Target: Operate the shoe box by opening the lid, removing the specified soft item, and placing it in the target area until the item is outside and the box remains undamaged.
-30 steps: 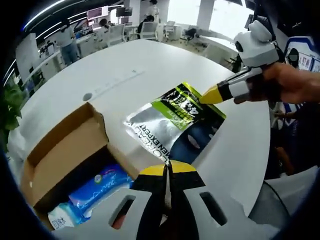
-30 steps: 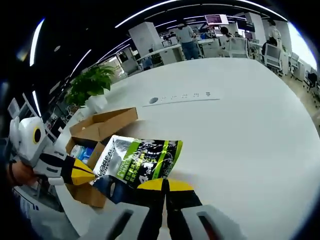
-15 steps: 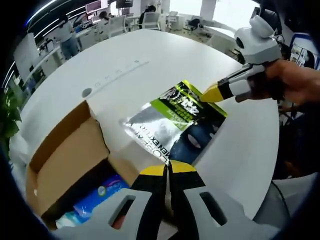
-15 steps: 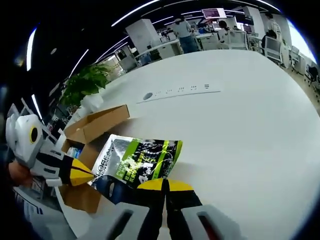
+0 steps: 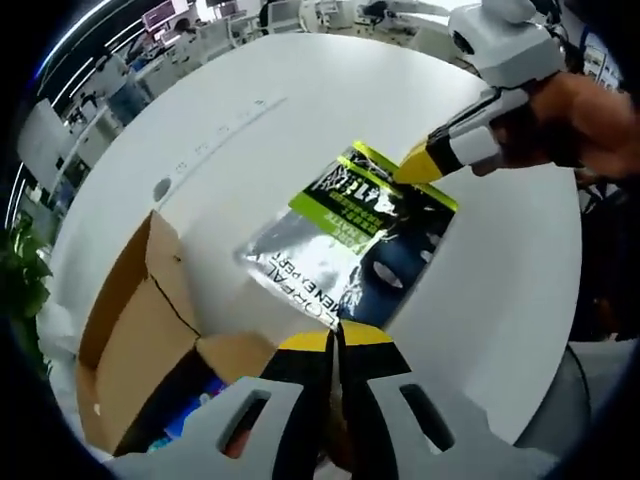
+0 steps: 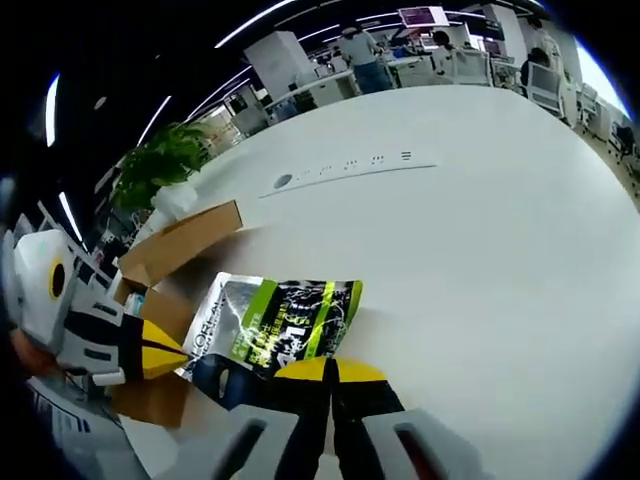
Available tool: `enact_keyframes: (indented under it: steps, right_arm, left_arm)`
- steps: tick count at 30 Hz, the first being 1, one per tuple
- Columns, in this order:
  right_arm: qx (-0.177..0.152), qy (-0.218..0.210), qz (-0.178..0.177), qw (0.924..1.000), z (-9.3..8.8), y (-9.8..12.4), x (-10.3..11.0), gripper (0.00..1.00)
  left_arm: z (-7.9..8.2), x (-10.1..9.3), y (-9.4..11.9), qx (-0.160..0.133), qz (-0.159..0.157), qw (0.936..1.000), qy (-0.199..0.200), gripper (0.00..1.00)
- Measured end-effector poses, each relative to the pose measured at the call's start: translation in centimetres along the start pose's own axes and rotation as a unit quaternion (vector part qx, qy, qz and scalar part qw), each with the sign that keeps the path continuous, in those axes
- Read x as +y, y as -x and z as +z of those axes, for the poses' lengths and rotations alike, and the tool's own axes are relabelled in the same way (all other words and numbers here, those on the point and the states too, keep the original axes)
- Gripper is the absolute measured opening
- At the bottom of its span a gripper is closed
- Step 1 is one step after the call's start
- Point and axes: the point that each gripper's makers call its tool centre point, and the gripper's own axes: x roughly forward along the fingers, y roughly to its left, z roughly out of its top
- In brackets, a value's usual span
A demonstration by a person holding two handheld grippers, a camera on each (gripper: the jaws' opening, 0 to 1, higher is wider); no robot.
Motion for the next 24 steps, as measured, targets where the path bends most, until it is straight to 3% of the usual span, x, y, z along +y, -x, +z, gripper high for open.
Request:
enact_keyframes:
  steps: [11, 14, 24]
  right_arm:
    - [0.001, 0.010, 0.005, 0.9999, -0.2, -0.7, 0.4, 0.00]
    - [0.004, 0.033, -0.003, 0.9994, -0.2, -0.9, 0.7, 0.00]
    - [0.007, 0.023, -0.010, 0.9997, -0.4, -0.7, 0.8, 0.00]
  left_arm:
    - [0.1, -0.1, -0.1, -0.025, -0.011, 0.9992, 0.028, 0.02]
    - [0.1, 0.0, -0.1, -0.026, -0.010, 0.9991, 0.033, 0.03]
    - [0.0, 0.0, 0.3, -0.035, -0.015, 0.9983, 0.044, 0.08]
